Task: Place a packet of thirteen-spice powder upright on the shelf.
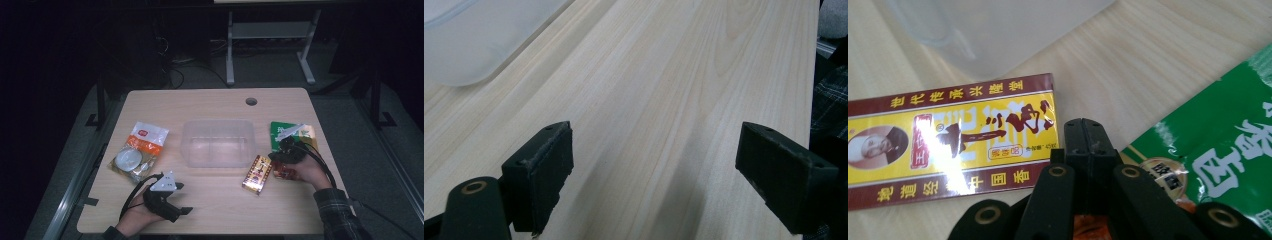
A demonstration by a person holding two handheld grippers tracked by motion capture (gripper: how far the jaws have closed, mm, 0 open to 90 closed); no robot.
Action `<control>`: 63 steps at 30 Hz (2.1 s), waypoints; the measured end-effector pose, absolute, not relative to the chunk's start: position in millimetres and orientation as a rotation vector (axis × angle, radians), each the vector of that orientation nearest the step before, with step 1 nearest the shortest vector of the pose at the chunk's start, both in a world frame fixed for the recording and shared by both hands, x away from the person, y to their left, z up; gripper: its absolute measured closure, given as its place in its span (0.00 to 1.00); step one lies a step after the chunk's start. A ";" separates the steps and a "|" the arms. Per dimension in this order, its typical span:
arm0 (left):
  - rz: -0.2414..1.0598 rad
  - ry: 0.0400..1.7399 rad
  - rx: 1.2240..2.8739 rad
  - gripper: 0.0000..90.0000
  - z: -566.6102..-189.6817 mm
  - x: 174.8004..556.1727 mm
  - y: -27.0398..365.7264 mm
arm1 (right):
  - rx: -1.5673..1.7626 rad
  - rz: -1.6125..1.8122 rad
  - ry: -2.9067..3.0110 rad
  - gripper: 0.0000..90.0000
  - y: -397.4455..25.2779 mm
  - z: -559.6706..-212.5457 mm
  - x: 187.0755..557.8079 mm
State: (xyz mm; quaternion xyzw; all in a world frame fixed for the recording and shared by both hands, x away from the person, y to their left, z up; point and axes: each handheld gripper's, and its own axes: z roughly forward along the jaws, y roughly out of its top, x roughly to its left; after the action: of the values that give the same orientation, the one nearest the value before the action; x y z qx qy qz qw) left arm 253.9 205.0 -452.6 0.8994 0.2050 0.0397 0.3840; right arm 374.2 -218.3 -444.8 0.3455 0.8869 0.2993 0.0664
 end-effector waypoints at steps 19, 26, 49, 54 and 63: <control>0.101 0.512 2.296 0.16 -452.4 253.6 204.1 | 0.936 0.982 2.777 1.00 -217.9 -449.5 329.0; 0.098 0.499 2.301 0.16 -452.3 252.6 203.2 | 0.917 1.025 2.820 1.00 -214.5 -451.4 313.1; 0.079 0.456 2.305 0.15 -453.4 250.0 201.1 | 0.623 1.089 2.963 1.00 -165.1 -452.6 285.9; 0.072 0.423 2.309 0.15 -453.0 248.7 200.0 | 0.557 1.112 2.973 1.00 -154.3 -452.5 282.1; 0.052 0.398 2.315 0.15 -452.0 247.9 197.7 | 0.476 1.151 2.954 1.00 -138.9 -449.6 276.3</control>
State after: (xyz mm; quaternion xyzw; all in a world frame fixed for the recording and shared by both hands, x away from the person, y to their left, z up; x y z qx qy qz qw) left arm 247.9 197.7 -452.0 0.9090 0.1561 0.0202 0.3859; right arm 276.3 -138.9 -449.6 0.1485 0.9210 0.3588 -0.0320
